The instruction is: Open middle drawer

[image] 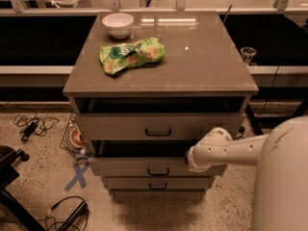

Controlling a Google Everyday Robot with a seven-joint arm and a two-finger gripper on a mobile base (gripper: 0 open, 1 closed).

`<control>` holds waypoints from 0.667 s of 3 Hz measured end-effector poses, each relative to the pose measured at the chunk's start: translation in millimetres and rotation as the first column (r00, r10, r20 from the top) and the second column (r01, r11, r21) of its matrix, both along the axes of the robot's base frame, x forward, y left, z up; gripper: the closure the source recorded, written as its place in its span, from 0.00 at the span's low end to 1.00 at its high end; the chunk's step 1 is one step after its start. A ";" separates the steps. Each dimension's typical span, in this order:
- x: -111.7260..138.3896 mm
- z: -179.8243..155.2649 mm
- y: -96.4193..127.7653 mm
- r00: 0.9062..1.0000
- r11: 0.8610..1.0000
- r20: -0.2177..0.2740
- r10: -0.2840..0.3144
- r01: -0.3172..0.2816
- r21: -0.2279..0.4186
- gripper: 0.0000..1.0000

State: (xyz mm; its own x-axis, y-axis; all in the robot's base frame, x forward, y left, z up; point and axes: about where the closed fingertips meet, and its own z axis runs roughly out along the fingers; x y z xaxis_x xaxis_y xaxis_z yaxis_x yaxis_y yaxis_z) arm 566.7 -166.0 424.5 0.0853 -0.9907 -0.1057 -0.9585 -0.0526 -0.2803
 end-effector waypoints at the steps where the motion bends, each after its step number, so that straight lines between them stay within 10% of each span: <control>1: 0.0 0.4 0.0 1.000 1.000 0.000 0.000 0.000 0.000 0.36; 2: -0.1 0.3 0.0 1.000 1.000 0.000 0.000 0.000 0.000 0.13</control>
Offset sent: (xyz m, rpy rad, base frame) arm 0.0000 0.0000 0.0004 0.0000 0.0001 0.0000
